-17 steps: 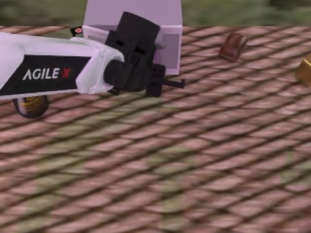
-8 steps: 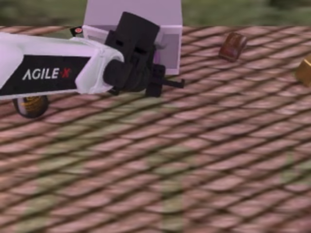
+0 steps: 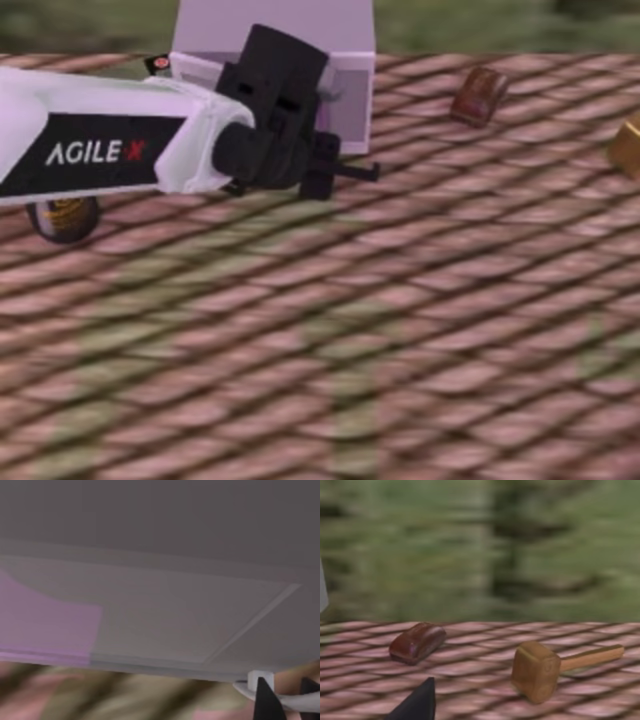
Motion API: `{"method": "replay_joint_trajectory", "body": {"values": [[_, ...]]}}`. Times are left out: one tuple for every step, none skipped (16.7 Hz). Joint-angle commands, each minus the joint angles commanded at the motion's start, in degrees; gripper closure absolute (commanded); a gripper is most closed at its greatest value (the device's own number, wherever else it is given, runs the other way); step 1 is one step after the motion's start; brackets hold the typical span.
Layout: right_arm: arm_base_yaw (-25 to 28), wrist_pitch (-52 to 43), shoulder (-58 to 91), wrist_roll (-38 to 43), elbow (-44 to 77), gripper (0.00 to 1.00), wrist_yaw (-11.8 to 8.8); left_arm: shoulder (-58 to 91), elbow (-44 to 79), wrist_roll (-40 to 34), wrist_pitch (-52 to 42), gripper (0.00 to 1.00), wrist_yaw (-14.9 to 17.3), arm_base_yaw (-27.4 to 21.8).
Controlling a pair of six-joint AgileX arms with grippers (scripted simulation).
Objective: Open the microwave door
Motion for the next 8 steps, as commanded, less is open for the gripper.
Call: {"method": "replay_joint_trajectory", "body": {"values": [[0.0,0.0,0.0,0.0,0.0,0.0,0.0,0.0,0.0,0.0,0.0,1.0,0.0,0.0],[0.0,0.0,0.0,0.0,0.0,0.0,0.0,0.0,0.0,0.0,0.0,1.0,0.0,0.0],[0.0,0.0,0.0,0.0,0.0,0.0,0.0,0.1,0.2,-0.3,0.0,1.0,0.5,-0.5],[0.0,0.0,0.0,0.0,0.0,0.0,0.0,0.1,0.0,-0.2,0.0,1.0,0.6,-0.4],[0.0,0.0,0.0,0.0,0.0,0.0,0.0,-0.2,-0.5,0.4,0.1,1.0,0.9,-0.2],[0.0,0.0,0.0,0.0,0.0,0.0,0.0,-0.6,-1.0,1.0,0.4,1.0,1.2,0.0],[0.0,0.0,0.0,0.0,0.0,0.0,0.0,-1.0,-1.4,1.5,0.7,1.0,1.6,0.3],[0.0,0.0,0.0,0.0,0.0,0.0,0.0,-1.4,-1.9,2.2,1.0,1.0,2.0,0.5]]}}
